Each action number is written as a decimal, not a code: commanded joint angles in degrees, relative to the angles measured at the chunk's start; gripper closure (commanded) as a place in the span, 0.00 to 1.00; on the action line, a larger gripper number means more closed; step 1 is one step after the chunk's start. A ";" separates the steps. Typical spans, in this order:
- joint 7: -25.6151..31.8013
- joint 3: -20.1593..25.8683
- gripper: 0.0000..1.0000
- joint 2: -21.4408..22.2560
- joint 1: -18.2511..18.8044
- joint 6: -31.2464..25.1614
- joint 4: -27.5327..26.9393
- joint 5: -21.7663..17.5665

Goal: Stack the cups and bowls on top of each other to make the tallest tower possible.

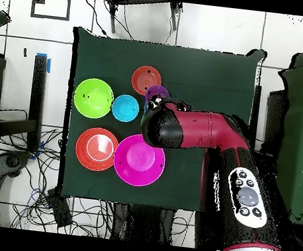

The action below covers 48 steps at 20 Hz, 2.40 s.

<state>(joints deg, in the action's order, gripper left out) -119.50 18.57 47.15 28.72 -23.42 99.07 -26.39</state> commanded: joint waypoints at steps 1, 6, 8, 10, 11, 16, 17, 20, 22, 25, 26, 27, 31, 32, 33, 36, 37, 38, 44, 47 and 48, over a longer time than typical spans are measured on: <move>2.20 0.71 1.00 -3.89 -0.66 -1.08 0.92 -3.16; 0.68 -0.78 1.00 -4.51 -2.26 -0.21 0.08 -3.96; 0.44 -1.15 1.00 -4.66 -2.58 0.05 -0.12 -4.13; 0.22 -1.54 1.00 -4.90 -2.87 0.33 -0.38 -4.27; 0.01 -1.80 1.00 -5.00 -3.03 0.60 -0.46 -4.35; -0.18 -2.14 1.00 -5.21 -2.98 1.76 -0.23 -4.41; -0.07 -2.10 1.00 -5.22 -2.90 1.75 -0.20 -4.36; 0.26 -1.93 1.00 -5.20 -2.64 1.78 -0.14 -4.26; 0.71 -1.63 1.00 -5.22 -2.40 1.36 -0.41 -4.04; 0.94 -1.41 1.00 -4.75 -2.29 1.02 -0.19 -3.77; 0.88 -1.46 1.00 -4.72 -2.31 1.08 -0.13 -3.79; 0.88 -1.48 1.00 -4.72 -2.33 1.11 -0.16 -3.81; 1.15 -1.24 1.00 -4.46 -2.10 0.87 0.03 -3.67; 1.25 -1.17 1.00 -4.53 -2.01 0.87 0.04 -3.66; 1.43 -1.04 1.00 -4.53 -1.84 0.88 0.08 -3.66; 1.67 -0.80 1.00 -4.61 -1.60 0.90 0.11 -3.65; 1.78 -0.68 1.00 -4.54 -1.50 0.82 0.12 -3.58; 2.11 -0.49 1.00 -4.35 -1.18 0.63 0.14 -3.50; 2.61 -0.02 1.00 -4.11 -0.31 0.69 0.43 -3.46; 2.73 0.11 1.00 -4.29 -0.15 0.66 0.27 -3.50; 2.69 0.10 1.00 -4.23 -0.11 0.79 0.31 -3.54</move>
<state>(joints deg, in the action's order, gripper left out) -119.50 17.54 43.05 28.21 -23.29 99.04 -26.52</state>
